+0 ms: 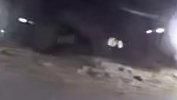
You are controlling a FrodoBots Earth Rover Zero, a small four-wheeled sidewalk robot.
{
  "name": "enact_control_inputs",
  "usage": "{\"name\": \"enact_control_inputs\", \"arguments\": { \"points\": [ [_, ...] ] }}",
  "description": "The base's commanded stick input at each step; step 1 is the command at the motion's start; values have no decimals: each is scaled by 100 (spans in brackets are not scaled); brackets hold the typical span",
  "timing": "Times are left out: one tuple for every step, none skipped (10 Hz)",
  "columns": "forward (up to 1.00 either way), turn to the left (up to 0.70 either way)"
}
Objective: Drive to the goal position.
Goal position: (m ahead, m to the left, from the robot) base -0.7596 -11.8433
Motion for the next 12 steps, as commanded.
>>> {"name": "enact_control_inputs", "arguments": {
  "points": [
    [0,-85],
    [0,-85],
    [0,-85],
    [0,-85],
    [0,-85],
    [0,-85],
    [0,-85],
    [0,-85],
    [0,-85],
    [0,-85],
    [0,-85],
    [0,-85]
  ]
}}
